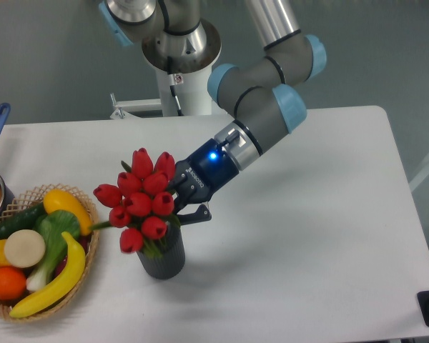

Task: Insert the flowers into the vase
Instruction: 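Lower the tulip stems into the vase opening, then open the gripper to release the tulips in the vase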

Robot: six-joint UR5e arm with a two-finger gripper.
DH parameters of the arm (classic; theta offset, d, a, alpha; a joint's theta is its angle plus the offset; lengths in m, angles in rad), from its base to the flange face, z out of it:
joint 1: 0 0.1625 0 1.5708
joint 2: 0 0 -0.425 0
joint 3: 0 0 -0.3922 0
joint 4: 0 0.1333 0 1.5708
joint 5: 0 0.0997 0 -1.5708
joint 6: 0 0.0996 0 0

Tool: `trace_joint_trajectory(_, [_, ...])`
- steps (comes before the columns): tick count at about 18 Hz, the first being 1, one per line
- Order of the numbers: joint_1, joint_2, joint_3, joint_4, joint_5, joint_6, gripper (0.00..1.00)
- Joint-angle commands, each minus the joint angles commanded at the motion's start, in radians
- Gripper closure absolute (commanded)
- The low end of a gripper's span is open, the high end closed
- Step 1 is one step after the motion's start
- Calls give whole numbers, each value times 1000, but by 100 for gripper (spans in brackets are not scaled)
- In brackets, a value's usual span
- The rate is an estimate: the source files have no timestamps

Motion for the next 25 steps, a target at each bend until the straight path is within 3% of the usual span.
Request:
trace_joint_trajectory(8, [3, -9, -67, -2, 3, 100, 32])
trace_joint_trajectory(11, [3, -5, -72, -2, 104, 97, 19])
trace_joint_trajectory(16, [11, 3, -87, -2, 118, 92, 1])
trace_joint_trajectory(25, [89, 74, -120, -5, 123, 87, 0])
